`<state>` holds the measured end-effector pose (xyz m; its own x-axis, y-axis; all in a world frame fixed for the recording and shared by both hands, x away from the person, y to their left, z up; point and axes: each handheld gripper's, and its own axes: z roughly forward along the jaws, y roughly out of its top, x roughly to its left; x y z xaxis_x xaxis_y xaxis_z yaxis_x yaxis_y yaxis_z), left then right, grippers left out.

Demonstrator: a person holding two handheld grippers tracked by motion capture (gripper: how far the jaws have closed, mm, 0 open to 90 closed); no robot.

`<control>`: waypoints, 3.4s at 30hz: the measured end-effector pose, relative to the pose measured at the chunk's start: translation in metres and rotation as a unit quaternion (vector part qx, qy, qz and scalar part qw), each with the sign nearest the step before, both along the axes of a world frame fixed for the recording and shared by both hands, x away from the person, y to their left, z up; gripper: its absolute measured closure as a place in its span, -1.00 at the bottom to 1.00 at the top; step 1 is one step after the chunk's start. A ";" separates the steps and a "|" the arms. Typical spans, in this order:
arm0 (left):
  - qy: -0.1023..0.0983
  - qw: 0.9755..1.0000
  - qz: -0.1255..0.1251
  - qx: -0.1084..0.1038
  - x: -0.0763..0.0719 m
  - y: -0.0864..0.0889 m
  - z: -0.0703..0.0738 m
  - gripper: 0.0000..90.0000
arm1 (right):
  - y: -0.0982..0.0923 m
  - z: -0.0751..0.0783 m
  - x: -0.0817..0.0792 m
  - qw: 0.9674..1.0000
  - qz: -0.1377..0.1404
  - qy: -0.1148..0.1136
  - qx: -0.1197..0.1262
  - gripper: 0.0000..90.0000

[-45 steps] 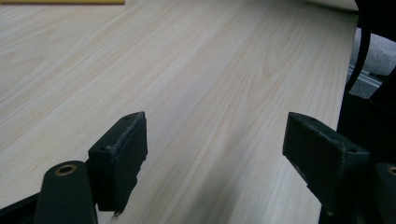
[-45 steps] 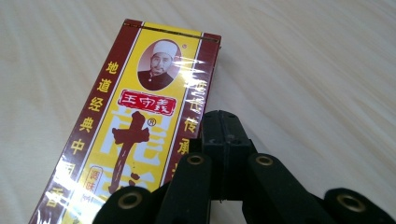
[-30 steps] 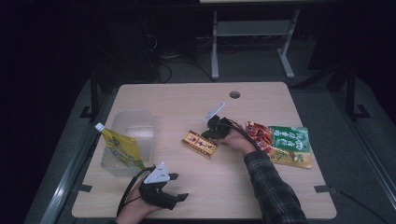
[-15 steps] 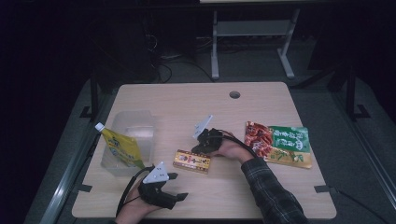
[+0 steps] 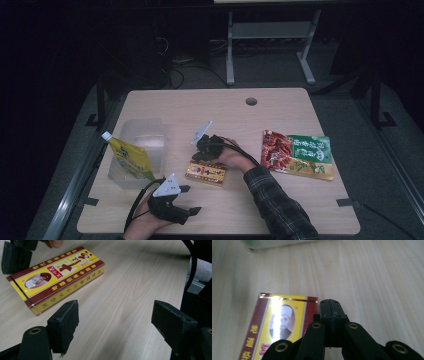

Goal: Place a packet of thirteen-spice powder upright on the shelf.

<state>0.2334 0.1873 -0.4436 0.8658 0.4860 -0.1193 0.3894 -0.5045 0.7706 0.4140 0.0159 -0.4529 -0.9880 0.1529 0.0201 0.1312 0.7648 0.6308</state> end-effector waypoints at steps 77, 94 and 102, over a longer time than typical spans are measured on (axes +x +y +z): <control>-0.020 0.996 -0.023 0.088 0.027 -0.011 -0.016 -0.30 | -0.106 0.004 -0.082 0.995 -0.097 0.024 0.017 1.00; -0.049 0.998 -0.027 0.007 0.027 -0.011 0.014 -0.29 | -0.113 0.001 -0.080 0.994 -0.095 0.045 0.016 1.00; -0.063 0.997 -0.041 -0.030 0.037 -0.018 0.034 -0.30 | -0.111 -0.002 -0.082 0.995 -0.081 0.057 0.014 1.00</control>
